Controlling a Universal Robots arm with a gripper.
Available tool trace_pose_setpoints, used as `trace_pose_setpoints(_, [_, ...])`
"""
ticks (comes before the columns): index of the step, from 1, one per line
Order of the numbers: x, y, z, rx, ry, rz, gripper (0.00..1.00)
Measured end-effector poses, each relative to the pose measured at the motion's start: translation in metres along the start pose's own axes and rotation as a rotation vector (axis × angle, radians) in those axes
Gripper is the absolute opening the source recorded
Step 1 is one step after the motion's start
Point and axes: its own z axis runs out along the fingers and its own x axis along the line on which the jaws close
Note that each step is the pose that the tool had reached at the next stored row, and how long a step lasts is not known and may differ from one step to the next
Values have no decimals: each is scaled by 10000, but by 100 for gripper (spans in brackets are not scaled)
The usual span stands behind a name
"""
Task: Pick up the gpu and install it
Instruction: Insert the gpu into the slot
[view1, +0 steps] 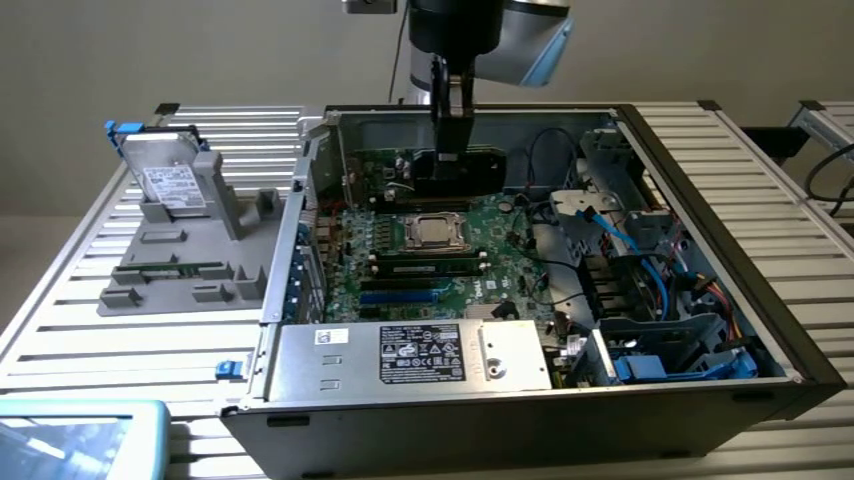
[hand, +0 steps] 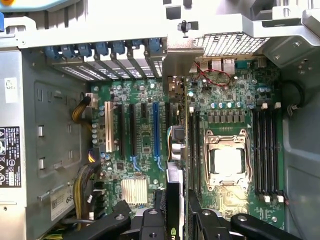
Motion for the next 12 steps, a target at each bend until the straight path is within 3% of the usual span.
trace_pose_setpoints(8, [1,39,24,0,-15,0,28])
trace_pose_setpoints(10, [3,47,37,-4,-80,-2,28])
trace_pose_setpoints(12, [5,56,50,-11,-231,-3,28])
